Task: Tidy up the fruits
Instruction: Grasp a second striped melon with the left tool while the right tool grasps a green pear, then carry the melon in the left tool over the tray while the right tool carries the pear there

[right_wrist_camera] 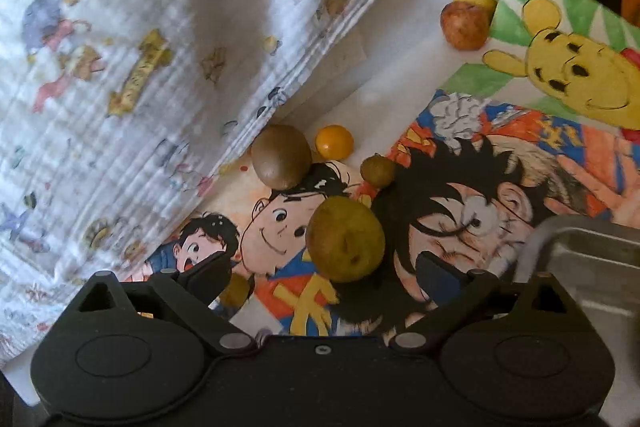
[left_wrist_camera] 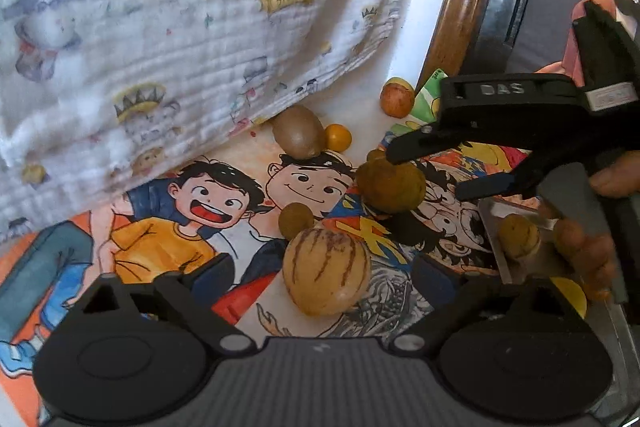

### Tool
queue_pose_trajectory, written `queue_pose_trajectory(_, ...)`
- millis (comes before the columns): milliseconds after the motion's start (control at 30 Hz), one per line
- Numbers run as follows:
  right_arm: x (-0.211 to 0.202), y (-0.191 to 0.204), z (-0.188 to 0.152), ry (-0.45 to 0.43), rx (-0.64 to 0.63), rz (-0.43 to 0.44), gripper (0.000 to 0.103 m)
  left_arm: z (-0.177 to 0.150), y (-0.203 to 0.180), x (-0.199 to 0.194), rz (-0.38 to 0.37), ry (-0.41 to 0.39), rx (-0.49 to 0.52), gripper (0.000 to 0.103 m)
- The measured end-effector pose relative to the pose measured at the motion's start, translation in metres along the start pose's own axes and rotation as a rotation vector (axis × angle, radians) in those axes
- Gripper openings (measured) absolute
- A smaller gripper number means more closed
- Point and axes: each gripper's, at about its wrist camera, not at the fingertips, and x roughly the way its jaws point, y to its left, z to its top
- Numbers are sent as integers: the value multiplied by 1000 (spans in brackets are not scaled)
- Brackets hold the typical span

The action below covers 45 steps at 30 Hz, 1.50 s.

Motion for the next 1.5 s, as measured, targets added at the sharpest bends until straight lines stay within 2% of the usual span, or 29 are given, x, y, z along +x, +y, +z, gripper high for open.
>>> queue_pose_trajectory(333,34,-8,7,10,18,6,79,-8,4,14,6,13,-56,74)
queue_pose_trajectory(400,39,-9,7,10,15,0,78,-8,4,15,5,10,-55,71)
queue_pose_trajectory(467,43,-9,6,12,12,-5,76,-7,4,15,-1,5,-61,64)
queue_pose_trajectory(667,44,-9,5,-16,-6,-12,73,-6,5,17,-17,12,-70,59)
queue_pose_trajectory(767,44,-8,1,-25,-24,-23,69,-6,7,17,-26,11,-78,58)
queue_pose_trajectory(833,44,-5,-1,-24,-52,-38,59,-7,7,17,-27,10,-81,58)
queue_pose_trajectory(900,44,-5,-3,-27,-65,-45,56,-7,7,17,-26,9,-81,57)
queue_pose_trajectory(1267,29,-4,-19,-33,-72,-45,55,-8,6,9,-16,13,-104,56)
queue_pose_trajectory(1500,10,0,-42,-30,-54,-26,55,-14,11,-6,-6,22,-150,55)
